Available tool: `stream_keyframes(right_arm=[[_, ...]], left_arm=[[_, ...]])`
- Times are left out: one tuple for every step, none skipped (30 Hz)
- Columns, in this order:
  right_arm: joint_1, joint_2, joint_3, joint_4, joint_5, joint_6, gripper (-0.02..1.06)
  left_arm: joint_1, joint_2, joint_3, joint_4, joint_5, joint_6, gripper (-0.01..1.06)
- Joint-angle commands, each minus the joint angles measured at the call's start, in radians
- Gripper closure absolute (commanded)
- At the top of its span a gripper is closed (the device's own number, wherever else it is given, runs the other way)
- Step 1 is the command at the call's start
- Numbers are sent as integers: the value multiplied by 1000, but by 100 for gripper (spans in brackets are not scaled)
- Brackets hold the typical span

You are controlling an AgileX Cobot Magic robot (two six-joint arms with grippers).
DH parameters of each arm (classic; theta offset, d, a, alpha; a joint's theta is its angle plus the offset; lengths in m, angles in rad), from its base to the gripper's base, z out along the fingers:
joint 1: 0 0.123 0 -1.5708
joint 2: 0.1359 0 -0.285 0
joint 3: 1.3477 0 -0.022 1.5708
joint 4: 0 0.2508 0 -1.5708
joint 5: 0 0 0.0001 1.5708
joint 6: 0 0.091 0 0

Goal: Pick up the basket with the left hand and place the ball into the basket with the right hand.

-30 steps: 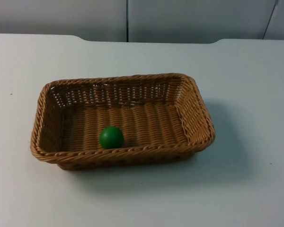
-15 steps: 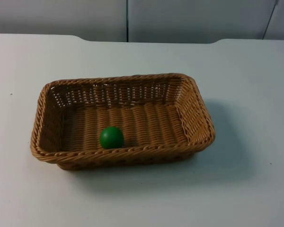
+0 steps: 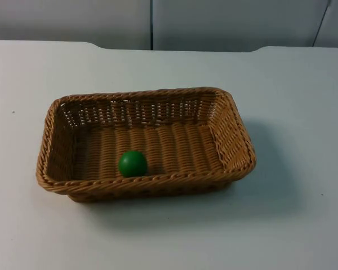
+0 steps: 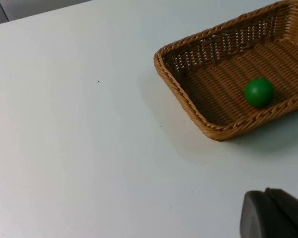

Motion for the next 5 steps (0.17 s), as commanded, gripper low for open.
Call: stream_keyframes(right_arm=[[-52,-3,6,5,-10,-8,105],[-85,-3,6,5,-10,-8,105],[-85,-3,6,5,-10,-8,105],[-101,-3,6,5,-10,-8,105],[-113,-4,6,5,-10,-8,105]], left_arm=[[-4,-7,2,-7,-2,-4,105],[-4,-7,2,-7,-2,-4,105],[-4,-7,2,-7,-2,-4,105],[-4,-7,2,-7,-2,-4,105],[-4,-7,2,-7,-2,-4,105]])
